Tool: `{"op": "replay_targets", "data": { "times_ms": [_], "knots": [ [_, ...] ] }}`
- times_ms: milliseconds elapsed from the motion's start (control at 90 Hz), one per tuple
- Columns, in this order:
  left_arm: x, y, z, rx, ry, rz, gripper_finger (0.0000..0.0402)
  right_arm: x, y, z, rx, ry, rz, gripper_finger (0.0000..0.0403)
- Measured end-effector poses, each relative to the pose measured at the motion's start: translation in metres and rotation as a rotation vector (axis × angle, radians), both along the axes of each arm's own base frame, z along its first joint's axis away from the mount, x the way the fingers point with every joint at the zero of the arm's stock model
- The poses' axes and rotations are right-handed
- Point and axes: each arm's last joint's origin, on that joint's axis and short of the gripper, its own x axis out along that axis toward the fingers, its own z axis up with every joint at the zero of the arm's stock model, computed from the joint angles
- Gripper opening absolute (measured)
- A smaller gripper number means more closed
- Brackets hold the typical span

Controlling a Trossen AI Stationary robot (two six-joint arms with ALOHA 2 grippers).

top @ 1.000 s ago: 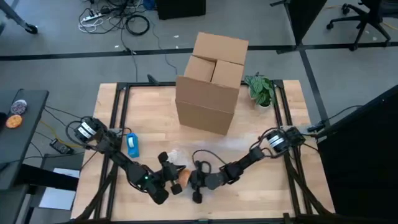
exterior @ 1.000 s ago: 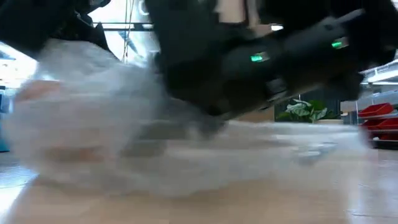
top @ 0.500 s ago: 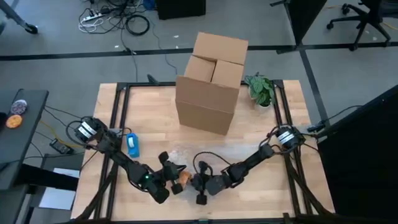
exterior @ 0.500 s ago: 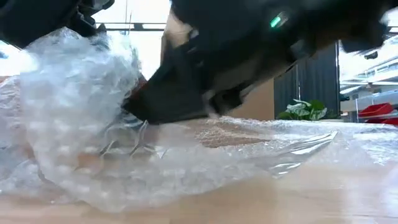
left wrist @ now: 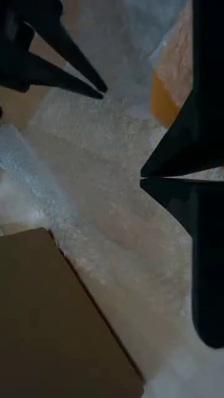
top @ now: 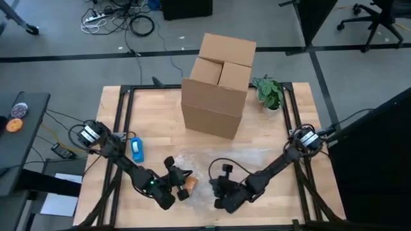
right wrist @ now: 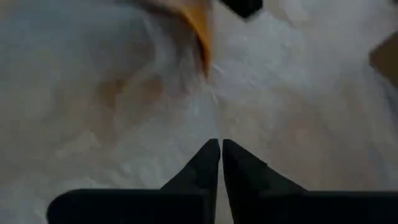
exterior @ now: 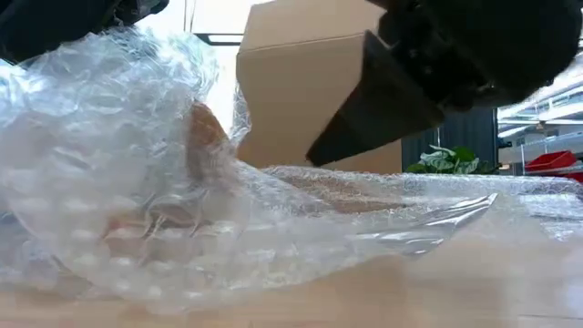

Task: Wrap mug
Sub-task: Wrap the orange mug using the transparent bubble wrap

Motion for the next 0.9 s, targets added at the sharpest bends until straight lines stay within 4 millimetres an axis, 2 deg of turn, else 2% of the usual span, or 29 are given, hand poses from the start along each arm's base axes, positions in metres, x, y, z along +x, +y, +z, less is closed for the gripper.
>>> {"op": "replay_targets", "data": {
  "times_ms": [189, 333, 611, 900],
  "knots": [
    [0.0, 0.0, 0.0, -0.001, -0.001, 0.0, 0.0, 0.017, -0.006, -0.032, 0.063, 0.009, 0.005, 0.0],
    [0.0, 0.0, 0.0, -0.007, 0.002, -0.005, 0.0, 0.032, -0.001, -0.042, 0.139, -0.085, 0.087, 0.0],
    [0.0, -0.001, 0.0, -0.017, 0.001, -0.01, 0.0, 0.046, 0.002, -0.031, 0.208, -0.243, 0.172, 0.0],
    [0.001, -0.001, 0.0, -0.022, -0.002, -0.011, 0.0, 0.055, 0.0, -0.023, 0.274, -0.299, 0.29, 0.0]
  ]
}}
